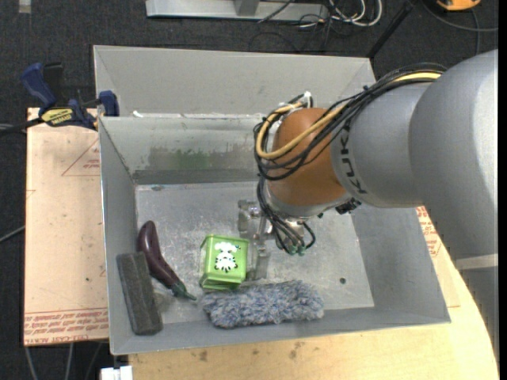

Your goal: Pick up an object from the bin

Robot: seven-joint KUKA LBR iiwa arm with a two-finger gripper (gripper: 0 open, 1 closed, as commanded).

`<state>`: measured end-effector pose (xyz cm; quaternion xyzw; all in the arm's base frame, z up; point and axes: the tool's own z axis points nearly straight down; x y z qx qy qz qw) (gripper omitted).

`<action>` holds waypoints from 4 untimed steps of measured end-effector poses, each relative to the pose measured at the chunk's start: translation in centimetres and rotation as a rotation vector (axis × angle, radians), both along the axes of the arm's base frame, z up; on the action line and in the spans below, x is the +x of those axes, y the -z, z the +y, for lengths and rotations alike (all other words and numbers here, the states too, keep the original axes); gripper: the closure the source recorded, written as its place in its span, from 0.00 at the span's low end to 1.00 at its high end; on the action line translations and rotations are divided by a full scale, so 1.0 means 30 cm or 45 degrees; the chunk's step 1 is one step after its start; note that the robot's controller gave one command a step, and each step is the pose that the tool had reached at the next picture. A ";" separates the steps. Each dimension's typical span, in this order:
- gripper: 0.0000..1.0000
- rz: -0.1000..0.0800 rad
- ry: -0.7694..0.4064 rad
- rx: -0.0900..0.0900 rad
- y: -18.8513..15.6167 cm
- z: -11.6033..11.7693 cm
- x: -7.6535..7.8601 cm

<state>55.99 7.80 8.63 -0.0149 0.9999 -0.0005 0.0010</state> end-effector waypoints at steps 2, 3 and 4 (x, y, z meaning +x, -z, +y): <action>0.00 -0.015 -0.140 0.004 -0.132 0.155 -0.128; 1.00 -0.034 -0.352 0.011 0.014 0.300 -0.077; 1.00 -0.034 -0.351 0.011 0.014 0.300 -0.077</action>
Offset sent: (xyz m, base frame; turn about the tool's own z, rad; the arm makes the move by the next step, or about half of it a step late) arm -0.0466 0.0781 -0.0089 -0.1525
